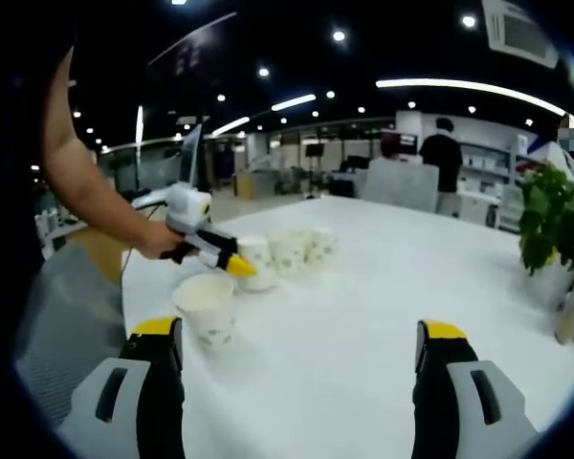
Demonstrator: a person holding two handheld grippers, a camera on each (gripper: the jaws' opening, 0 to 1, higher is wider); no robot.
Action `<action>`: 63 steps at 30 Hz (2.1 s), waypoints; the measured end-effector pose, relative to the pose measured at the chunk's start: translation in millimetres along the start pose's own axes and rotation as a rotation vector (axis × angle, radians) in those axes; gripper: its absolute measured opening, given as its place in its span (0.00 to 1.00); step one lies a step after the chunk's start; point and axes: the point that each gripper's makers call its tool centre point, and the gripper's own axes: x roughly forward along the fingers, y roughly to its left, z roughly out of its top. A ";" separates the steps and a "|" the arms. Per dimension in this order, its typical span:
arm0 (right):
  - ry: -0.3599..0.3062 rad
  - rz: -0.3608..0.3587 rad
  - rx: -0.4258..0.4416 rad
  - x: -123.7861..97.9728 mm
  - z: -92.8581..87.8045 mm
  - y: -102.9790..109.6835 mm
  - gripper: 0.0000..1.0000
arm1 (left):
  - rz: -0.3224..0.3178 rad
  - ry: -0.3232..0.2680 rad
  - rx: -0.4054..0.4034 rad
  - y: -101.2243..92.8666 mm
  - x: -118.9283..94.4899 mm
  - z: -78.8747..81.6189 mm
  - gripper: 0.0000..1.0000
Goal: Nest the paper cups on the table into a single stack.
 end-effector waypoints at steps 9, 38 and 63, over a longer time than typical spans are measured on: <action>-0.002 0.005 -0.005 0.7 -0.1 3.6 1.00 | -0.033 0.004 0.026 -7.1 -12.6 5.4 0.38; -0.024 0.021 -0.027 4.5 9.5 5.7 1.00 | -0.108 -0.016 0.072 -5.3 -45.5 71.9 0.36; -0.026 0.030 -0.056 3.2 16.0 9.0 1.00 | -0.106 -0.059 0.078 26.3 -64.4 129.0 0.36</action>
